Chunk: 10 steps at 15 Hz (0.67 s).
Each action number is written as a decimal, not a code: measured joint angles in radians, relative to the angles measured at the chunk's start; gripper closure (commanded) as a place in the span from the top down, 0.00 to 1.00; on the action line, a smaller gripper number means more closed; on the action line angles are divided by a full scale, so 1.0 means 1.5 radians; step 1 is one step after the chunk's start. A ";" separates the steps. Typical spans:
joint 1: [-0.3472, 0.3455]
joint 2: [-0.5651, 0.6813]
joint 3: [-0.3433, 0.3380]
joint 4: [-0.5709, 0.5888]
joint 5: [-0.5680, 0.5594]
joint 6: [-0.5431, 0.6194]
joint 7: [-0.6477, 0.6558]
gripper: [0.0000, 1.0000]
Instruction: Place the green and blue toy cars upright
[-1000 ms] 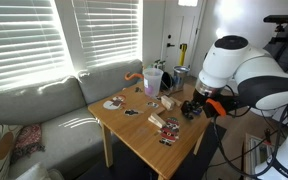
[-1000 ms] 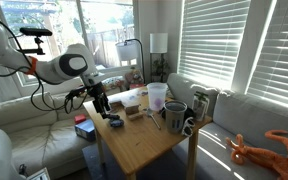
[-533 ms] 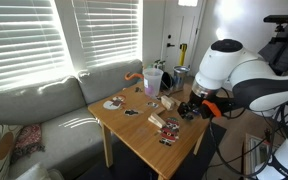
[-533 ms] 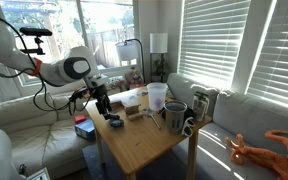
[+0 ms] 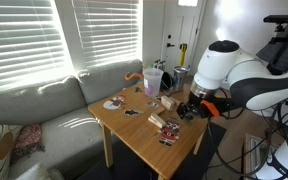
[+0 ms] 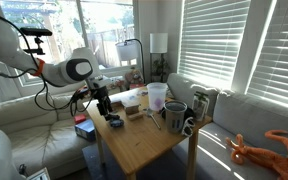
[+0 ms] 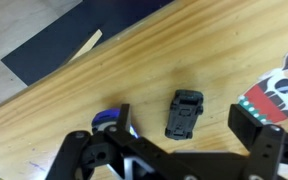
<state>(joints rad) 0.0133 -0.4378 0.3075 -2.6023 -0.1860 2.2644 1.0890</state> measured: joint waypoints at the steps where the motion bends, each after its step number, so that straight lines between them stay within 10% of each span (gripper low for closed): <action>1: 0.004 0.000 -0.004 0.000 0.001 0.000 -0.001 1.00; 7: 0.020 0.001 -0.016 0.000 0.021 0.000 -0.015 0.86; 10: 0.022 0.001 -0.017 0.000 0.034 0.000 -0.026 0.59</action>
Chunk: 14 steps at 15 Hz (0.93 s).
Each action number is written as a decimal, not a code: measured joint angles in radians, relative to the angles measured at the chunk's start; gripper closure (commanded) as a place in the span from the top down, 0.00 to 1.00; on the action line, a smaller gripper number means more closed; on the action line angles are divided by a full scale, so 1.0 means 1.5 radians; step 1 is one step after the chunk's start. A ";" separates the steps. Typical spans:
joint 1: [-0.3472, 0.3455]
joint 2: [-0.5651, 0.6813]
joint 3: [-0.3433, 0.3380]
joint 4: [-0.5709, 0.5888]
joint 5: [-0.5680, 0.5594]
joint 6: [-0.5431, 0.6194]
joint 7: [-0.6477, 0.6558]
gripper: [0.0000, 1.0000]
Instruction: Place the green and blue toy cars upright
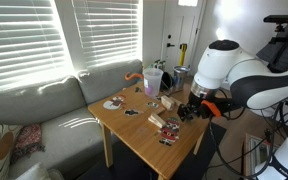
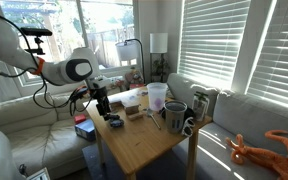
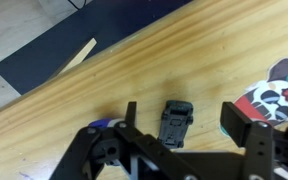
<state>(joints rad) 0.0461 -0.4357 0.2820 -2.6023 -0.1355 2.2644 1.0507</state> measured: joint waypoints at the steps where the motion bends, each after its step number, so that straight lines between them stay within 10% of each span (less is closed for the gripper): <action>1: 0.000 0.000 -0.001 0.000 0.003 0.000 -0.002 0.53; 7: 0.000 0.003 -0.010 0.000 0.012 -0.002 -0.008 0.09; 14: 0.000 0.002 -0.047 0.007 0.059 -0.036 -0.060 0.08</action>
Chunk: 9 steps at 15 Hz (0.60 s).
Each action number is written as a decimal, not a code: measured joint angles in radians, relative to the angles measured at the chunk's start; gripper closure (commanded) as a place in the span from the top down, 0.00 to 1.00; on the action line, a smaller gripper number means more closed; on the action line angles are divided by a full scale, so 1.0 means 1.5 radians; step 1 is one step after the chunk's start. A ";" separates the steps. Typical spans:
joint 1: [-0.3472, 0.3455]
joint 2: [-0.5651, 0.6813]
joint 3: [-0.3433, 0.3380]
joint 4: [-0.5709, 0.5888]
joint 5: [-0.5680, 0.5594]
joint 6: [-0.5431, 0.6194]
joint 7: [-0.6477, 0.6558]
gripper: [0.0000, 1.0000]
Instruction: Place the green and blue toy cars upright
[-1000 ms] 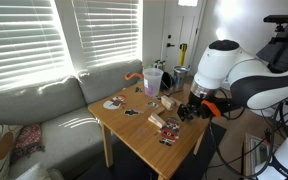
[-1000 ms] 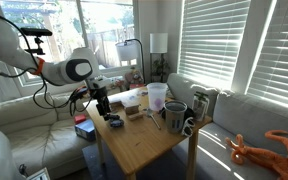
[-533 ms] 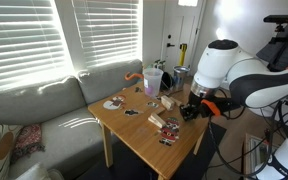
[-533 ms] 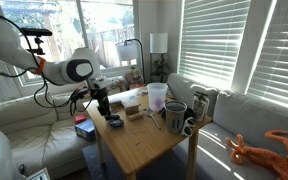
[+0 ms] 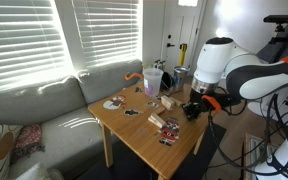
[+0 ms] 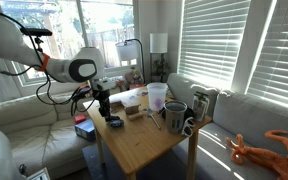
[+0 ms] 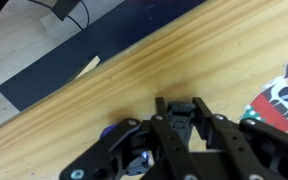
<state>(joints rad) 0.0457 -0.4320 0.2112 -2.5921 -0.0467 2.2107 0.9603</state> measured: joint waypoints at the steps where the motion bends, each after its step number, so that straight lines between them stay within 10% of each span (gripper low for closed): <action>1: 0.000 -0.003 -0.009 0.000 0.012 -0.006 -0.014 0.08; 9: 0.002 -0.068 -0.101 -0.031 0.183 -0.008 -0.227 0.08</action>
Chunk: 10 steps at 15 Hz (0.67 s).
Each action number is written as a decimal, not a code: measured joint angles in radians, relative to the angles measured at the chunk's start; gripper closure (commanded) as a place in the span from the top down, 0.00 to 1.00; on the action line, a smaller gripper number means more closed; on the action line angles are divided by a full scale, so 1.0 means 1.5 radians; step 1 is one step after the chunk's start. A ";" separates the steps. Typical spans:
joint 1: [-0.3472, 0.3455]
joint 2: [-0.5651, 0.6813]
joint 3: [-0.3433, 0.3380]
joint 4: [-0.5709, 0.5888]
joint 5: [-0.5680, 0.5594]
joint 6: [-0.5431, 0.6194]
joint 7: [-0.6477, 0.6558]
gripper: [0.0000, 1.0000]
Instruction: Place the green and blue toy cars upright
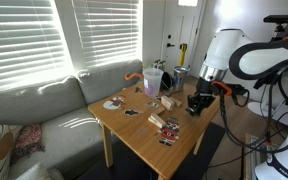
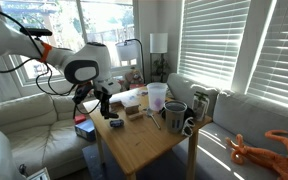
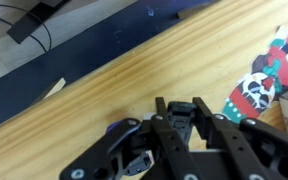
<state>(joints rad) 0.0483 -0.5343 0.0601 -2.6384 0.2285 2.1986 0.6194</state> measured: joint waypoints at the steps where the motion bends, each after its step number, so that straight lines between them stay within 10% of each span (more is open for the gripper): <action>1: 0.001 -0.009 -0.011 -0.006 0.028 0.000 -0.031 0.08; 8: 0.006 -0.030 -0.088 -0.026 0.216 -0.085 -0.199 0.08; 9: 0.004 -0.029 -0.099 -0.028 0.230 -0.107 -0.213 0.31; 10: 0.000 -0.028 -0.100 -0.029 0.231 -0.112 -0.216 0.31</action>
<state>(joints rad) 0.0477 -0.5767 -0.0903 -2.6816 0.5754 2.0312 0.2951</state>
